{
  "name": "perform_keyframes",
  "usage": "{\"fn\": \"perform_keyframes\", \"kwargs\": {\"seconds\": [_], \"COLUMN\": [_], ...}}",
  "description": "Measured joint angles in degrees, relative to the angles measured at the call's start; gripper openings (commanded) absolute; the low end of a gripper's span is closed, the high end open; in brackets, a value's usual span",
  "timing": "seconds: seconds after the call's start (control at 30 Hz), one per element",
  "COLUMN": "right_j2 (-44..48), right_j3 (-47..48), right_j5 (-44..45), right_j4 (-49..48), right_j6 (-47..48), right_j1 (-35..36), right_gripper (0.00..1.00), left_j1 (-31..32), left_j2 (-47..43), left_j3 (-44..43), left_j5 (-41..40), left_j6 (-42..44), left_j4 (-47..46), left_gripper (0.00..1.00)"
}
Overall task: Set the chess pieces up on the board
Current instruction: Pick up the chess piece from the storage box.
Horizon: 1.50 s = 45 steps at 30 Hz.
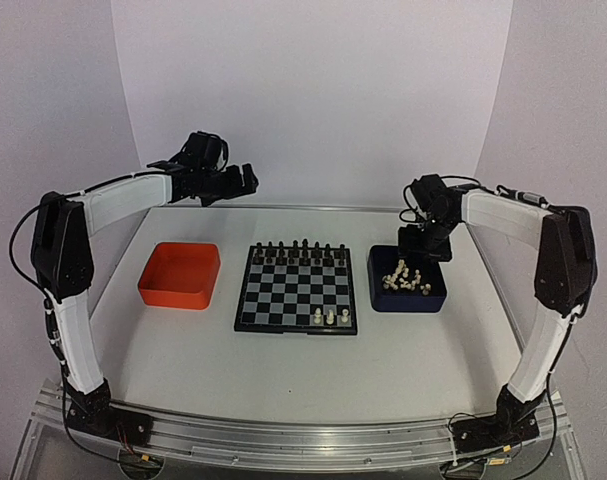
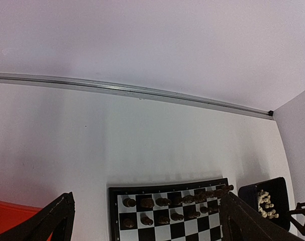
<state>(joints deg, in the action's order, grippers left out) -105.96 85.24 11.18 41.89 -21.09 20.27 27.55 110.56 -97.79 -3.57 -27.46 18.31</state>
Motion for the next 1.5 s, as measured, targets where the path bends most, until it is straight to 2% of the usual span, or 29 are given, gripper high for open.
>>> {"fn": "perform_keyframes", "kwargs": {"seconds": [0.4,0.83,1.23,1.5], "right_j2": [-7.1,-8.9,-11.7,-12.1], "right_j3": [5.8,6.5,8.3,8.5], "right_j5": [-0.4,-1.6,-5.9,-7.8], "right_j4": [0.3,0.3,0.6,2.4], "right_j6": [-2.3,-5.8,-7.4,-5.9], "right_j1": [-0.1,-1.6,-1.8,-1.8], "right_gripper": [0.84,0.81,0.75,0.74], "left_j1": [0.0,-0.9,-1.5,-1.7], "left_j2": [3.9,5.0,7.1,7.1], "left_j3": [-1.6,-1.6,-1.6,-1.6], "left_j5": [0.3,-0.7,-0.4,0.7], "left_j6": [0.0,-1.1,-1.4,-1.6], "left_j4": [-3.1,-7.5,-7.9,-7.9], "left_gripper": [1.0,1.0,1.0,1.0]}}
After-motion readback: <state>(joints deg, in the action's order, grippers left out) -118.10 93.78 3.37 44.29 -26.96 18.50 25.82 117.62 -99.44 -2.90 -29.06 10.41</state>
